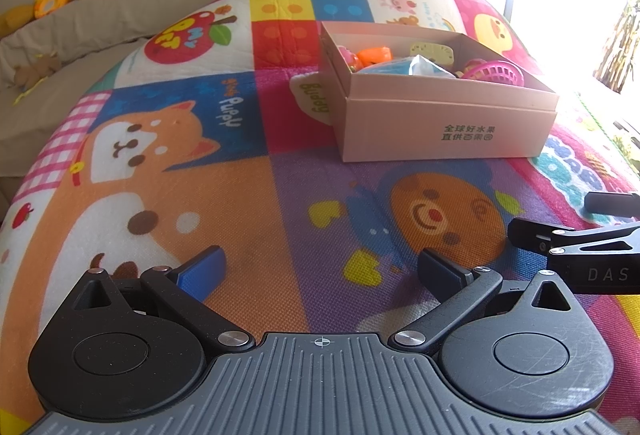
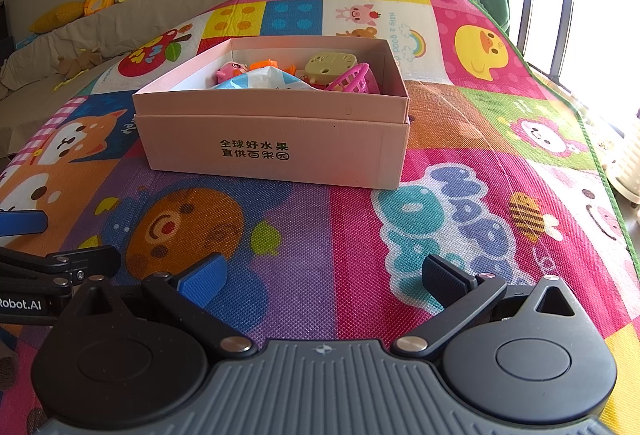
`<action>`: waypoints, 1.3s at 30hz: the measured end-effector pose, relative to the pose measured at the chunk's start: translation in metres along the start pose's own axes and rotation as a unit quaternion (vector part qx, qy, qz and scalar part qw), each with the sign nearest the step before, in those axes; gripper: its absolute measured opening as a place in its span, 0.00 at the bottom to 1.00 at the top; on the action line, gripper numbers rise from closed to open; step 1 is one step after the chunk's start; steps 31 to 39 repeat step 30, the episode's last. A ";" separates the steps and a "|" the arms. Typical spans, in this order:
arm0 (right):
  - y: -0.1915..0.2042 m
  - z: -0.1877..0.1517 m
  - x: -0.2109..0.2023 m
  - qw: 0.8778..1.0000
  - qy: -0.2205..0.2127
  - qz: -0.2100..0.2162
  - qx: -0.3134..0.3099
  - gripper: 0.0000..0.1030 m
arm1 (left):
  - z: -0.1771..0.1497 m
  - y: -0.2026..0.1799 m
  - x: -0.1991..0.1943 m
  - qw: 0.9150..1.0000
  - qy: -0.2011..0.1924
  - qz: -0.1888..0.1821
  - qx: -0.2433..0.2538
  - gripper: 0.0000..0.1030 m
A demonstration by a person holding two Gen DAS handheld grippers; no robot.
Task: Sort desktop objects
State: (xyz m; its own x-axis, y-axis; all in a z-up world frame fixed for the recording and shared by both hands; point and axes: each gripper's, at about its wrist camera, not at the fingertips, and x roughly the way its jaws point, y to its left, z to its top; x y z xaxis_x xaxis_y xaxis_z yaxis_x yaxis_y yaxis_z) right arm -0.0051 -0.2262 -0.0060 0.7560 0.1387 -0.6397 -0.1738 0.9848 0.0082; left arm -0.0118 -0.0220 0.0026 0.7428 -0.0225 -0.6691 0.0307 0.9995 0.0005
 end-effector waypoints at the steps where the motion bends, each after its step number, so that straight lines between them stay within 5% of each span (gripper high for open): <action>1: 0.000 0.000 0.000 1.000 0.000 0.000 0.001 1.00 | 0.000 0.000 -0.001 1.000 0.000 0.001 0.001 1.00; 39: 0.000 0.000 0.000 1.000 0.000 0.000 0.001 1.00 | 0.003 0.001 0.000 1.000 0.007 -0.007 0.005 1.00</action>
